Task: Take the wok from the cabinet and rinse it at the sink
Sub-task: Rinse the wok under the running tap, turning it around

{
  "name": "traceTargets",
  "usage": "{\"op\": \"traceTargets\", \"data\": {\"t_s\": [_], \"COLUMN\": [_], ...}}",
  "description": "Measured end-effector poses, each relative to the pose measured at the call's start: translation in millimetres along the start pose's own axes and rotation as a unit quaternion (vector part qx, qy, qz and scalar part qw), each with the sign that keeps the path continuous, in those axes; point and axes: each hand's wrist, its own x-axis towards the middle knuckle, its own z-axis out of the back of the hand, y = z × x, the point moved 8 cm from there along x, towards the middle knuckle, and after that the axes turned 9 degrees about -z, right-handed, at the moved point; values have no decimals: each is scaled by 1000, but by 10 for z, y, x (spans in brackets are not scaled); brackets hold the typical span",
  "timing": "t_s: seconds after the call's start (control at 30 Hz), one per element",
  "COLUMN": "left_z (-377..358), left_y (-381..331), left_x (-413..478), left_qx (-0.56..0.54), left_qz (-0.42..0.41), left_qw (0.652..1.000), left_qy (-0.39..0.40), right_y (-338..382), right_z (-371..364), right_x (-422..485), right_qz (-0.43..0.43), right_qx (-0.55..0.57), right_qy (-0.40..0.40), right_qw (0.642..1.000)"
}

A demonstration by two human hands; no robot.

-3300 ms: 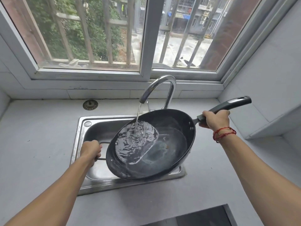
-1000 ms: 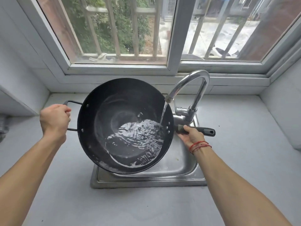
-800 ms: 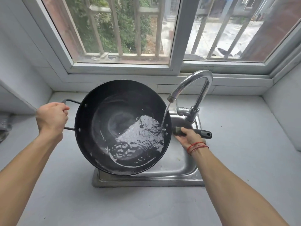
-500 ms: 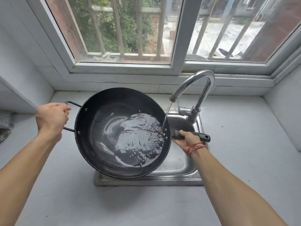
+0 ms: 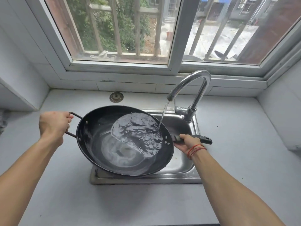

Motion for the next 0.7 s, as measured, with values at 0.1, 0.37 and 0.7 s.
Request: {"op": "traceTargets", "data": {"t_s": [0.1, 0.37, 0.7], "left_z": [-60, -173, -400], "left_y": [143, 516, 878], "left_x": [-17, -140, -334], "left_qx": [10, 21, 63], "left_qz": [26, 81, 114], "left_qw": [999, 996, 990], "left_qy": [16, 21, 61], "right_y": [61, 257, 651], "right_z": [128, 364, 571], "right_x": [-39, -291, -625], "right_qz": [14, 54, 124], "right_qx": [-23, -76, -135], "right_qy": [-31, -94, -161], "right_qw": [999, 991, 970]}}
